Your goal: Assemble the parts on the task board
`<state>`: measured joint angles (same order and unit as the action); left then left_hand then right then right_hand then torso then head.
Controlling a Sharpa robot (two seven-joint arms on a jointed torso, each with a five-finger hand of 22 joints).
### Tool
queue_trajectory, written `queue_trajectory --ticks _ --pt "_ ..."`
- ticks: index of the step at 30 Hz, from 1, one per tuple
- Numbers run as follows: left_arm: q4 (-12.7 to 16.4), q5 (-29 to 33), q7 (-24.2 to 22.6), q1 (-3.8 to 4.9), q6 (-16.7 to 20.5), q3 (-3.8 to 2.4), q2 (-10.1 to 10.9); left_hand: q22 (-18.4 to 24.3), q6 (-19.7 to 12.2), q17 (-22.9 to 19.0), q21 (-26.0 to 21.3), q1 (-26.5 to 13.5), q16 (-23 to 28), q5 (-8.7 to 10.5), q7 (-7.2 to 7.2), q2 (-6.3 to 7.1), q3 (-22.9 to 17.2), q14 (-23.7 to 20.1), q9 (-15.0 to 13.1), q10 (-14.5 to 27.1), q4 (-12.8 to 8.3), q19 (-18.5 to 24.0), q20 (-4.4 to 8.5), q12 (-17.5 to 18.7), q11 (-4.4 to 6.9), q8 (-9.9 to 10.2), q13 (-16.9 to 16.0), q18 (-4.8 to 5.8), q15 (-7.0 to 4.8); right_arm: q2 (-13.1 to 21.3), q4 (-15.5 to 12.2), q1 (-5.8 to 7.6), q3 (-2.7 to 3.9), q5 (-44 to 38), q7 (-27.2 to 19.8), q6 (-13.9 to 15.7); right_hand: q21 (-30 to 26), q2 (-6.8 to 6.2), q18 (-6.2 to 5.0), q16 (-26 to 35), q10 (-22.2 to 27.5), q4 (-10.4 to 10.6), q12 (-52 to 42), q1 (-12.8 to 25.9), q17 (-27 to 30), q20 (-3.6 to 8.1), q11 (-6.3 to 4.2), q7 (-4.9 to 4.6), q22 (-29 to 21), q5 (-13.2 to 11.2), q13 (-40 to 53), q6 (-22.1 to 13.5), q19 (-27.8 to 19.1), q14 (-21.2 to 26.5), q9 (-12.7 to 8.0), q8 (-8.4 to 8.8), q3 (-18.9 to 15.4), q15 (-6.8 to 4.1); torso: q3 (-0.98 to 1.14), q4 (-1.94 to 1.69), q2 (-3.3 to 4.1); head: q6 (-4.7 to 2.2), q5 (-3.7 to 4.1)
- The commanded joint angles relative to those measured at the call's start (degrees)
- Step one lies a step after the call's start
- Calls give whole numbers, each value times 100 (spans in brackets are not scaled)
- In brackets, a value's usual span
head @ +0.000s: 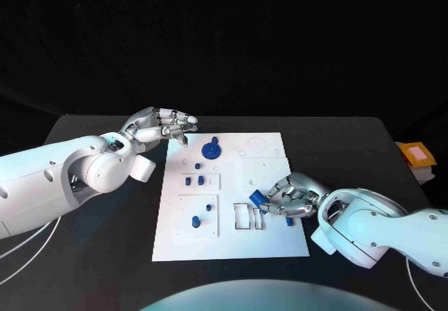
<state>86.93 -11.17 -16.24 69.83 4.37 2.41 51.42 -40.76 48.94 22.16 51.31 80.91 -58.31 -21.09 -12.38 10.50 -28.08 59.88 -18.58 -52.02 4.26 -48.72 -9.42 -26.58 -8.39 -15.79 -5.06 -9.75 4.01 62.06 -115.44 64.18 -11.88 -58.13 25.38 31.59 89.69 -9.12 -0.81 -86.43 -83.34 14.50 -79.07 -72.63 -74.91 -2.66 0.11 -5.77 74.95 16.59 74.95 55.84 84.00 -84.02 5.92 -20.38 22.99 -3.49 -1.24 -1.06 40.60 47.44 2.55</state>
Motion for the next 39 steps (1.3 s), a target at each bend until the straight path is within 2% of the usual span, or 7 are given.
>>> queue_trajectory --ticks 1,20,22,23,25,33,39 --pt "11 -14 -57 3 -103 -2 -12 -8 -47 -8 9 55 -21 -28 -28 3 -8 -46 -7 39 -39 13 16 -31 -16 -20 -6 -79 -13 -99 -17 -8 0 107 -132 -220 31 73 81 -33 1 12 -29 -39 -631 28 -33 166 1505 -42 475 194 600 -426 2500 -164 29 -38 -8 -2 -6 10 -7" --pt "35 -14 -47 4 -81 -2 37 -16 -52 -11 18 56 -22 -26 -32 5 -15 -50 -7 48 -47 14 17 -36 -20 -22 -4 -77 -11 -357 52 -113 -2 38 -44 -391 31 -49 81 -32 -3 70 -22 130 -631 32 -26 156 1505 -166 483 174 600 -426 2526 -181 -10 -36 -6 -7 -2 60 -60" --pt "35 -14 -46 4 -79 -2 40 -16 -52 -11 18 56 -22 -26 -32 5 -15 -50 -7 48 -47 14 17 -36 -20 -22 -4 -77 -11 -358 61 -119 -2 42 -34 -396 31 -76 81 -31 -7 90 -24 174 -631 31 -25 156 1505 -98 489 175 600 -426 2532 -186 -26 -34 -4 -5 -1 62 -64" --pt "36 -14 -46 4 -79 -2 40 -16 -52 -11 18 56 -22 -26 -32 5 -15 -50 -7 48 -47 14 17 -36 -20 -22 -4 -77 -11 -359 68 -121 -2 42 -26 -394 31 -113 81 -32 -7 117 -18 238 -633 32 -25 155 1505 146 489 177 600 -426 2545 -197 -72 -35 -4 -4 -2 60 -65" --pt "39 -14 -45 4 -78 -2 42 -16 -52 -11 18 56 -22 -26 -32 5 -15 -50 -7 48 -47 14 17 -36 -20 -22 -4 -77 -11 -360 77 -124 -2 41 -15 -385 31 -123 81 -33 -9 138 -20 276 -635 31 -22 151 1505 152 493 175 600 -426 2548 -199 -98 -33 -5 -4 -2 60 -64" --pt "41 -14 -43 4 -97 -2 44 -25 -59 -15 28 43 -25 -24 -37 5 -20 -53 -8 60 -46 20 15 -44 -25 -25 -1 -74 -6 -382 94 -129 -3 41 -7 -418 31 -145 81 -33 -15 211 -15 571 -638 20 -6 136 1505 -62 504 170 600 -426 2562 -204 -309 -19 -3 -13 4 47 -69" --pt "42 -14 -40 4 -106 -2 43 -25 -59 -15 28 43 -25 -24 -37 5 -20 -53 -8 60 -46 20 15 -44 -25 -25 -1 -74 -6 -399 98 -130 -3 69 -48 -476 31 -160 81 -34 -18 216 -13 788 -642 14 -2 134 1505 -64 513 170 600 -427 2567 -204 -501 -15 -5 -9 -2 71 -76"
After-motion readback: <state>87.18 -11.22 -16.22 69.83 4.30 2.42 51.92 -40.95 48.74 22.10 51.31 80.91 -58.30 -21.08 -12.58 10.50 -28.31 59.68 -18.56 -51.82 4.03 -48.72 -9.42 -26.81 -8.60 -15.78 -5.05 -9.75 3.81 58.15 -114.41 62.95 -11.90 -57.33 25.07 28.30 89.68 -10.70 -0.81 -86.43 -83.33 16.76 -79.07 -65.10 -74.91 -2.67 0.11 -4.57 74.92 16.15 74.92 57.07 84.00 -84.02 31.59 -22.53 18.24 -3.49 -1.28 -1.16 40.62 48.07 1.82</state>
